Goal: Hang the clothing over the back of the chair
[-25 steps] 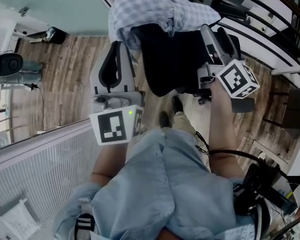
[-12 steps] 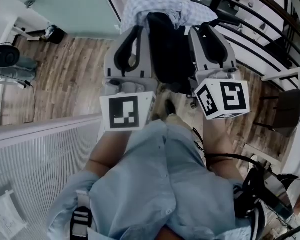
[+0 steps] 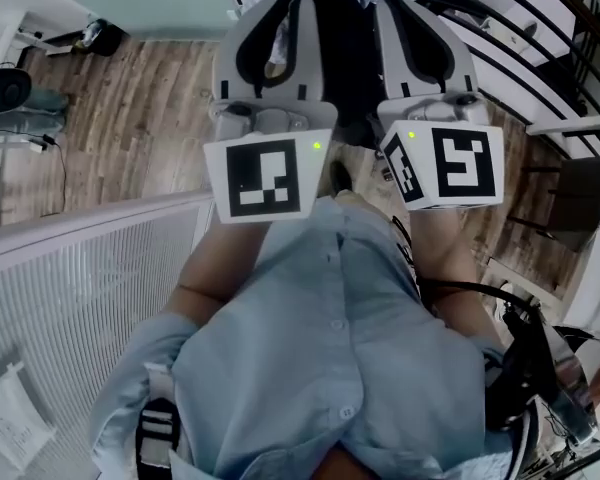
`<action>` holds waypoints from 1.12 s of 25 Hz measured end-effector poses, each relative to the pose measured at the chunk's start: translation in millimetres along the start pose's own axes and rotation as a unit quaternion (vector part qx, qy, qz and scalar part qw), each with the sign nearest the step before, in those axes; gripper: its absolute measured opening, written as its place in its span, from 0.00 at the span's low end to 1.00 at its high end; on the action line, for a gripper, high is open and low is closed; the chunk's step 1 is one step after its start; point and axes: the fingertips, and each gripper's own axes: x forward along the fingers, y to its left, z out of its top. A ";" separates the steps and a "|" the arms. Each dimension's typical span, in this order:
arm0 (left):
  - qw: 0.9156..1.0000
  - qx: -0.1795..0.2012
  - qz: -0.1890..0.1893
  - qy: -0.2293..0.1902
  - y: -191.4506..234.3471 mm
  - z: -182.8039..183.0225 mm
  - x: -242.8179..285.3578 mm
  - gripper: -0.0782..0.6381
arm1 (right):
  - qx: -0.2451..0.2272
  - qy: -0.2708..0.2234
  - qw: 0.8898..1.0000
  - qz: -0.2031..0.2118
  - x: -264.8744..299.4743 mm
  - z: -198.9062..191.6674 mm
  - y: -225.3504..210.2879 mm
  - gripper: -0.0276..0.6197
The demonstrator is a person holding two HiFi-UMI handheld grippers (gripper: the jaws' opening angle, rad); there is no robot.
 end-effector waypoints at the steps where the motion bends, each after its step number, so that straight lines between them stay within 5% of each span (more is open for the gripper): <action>1: 1.000 -0.001 0.001 0.000 1.5 0.0 0.6 0.15 | -0.002 0.000 1.000 0.002 1.2 -0.1 2.6 0.08; 28: 1.000 -0.006 0.000 -0.008 10.8 0.2 11.9 0.15 | -0.001 0.001 1.000 0.016 15.6 -4.7 12.4 0.06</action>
